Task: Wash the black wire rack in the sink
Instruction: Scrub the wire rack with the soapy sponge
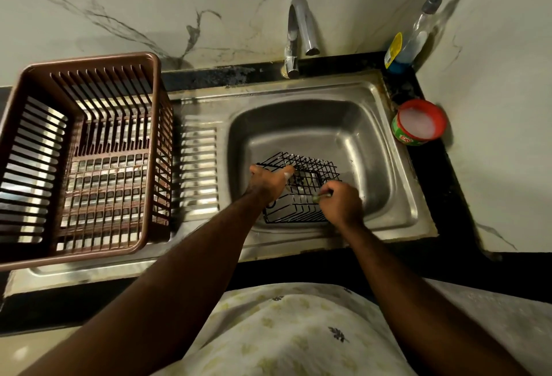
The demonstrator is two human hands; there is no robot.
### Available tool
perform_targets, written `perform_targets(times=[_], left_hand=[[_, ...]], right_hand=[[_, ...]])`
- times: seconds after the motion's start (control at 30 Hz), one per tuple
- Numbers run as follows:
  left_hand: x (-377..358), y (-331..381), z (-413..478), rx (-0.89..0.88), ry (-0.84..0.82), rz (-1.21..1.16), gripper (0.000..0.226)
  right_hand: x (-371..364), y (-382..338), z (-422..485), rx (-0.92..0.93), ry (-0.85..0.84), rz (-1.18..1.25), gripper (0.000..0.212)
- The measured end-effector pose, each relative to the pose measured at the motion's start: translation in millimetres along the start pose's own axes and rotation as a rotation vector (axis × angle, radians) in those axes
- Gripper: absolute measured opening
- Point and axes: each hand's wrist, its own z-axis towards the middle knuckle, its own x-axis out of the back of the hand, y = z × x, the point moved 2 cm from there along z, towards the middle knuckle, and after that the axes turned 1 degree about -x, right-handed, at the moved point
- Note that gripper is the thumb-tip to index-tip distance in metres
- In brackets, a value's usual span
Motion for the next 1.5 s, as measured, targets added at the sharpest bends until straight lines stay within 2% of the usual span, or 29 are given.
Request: perform_targets(times=[0.07,0.2,0.33,0.47,0.6,0.67,0.77,0.9,1.03,1.17,1.3,1.4,1.5], left_hand=[[0,-2,2,0.0,0.004,-0.025,0.112],[1,-7,7,0.012,0.009,-0.05,0.109],[-1,-10,5,0.015,0.007,-0.051,0.105],[-3,-11,7,0.019,-0.005,-0.033,0.104],[-4,-11,6,0.029,0.004,-0.04,0.106],[-4,-10,5,0.025,0.003,-0.024,0.105],[-4,-10,9,0.025,0.003,-0.024,0.104],[-2,-7,9,0.023,0.006,-0.021,0.107],[-3,-7,15,0.002,0.001,-0.008,0.109],[-1,-16,17,0.012,0.043,-0.076,0.099],[-1,-21,17,0.029,0.031,-0.083,0.095],[0,-18,12,0.032,0.01,-0.058,0.108],[0,-19,9,0.023,-0.022,-0.066,0.121]], right_hand=[[-6,-17,-20,0.133,0.009,0.05,0.018],[-14,-23,-37,0.296,-0.015,0.045,0.016],[-6,-3,-11,0.197,0.019,-0.002,0.01],[2,21,27,-0.012,-0.043,-0.25,0.01],[17,28,48,-0.139,0.079,-0.403,0.016],[19,31,52,-0.122,0.115,-0.42,0.022],[6,40,51,-0.1,-0.014,-0.309,0.027],[2,32,48,-0.108,-0.109,-0.082,0.015],[-2,-3,26,0.044,-0.155,0.03,0.009],[-14,-42,-6,0.258,-0.141,0.112,0.022],[-19,-47,-15,0.396,-0.091,0.045,0.028],[-16,-29,-3,0.346,-0.083,-0.056,0.018],[-5,0,16,0.169,-0.064,-0.141,0.015]])
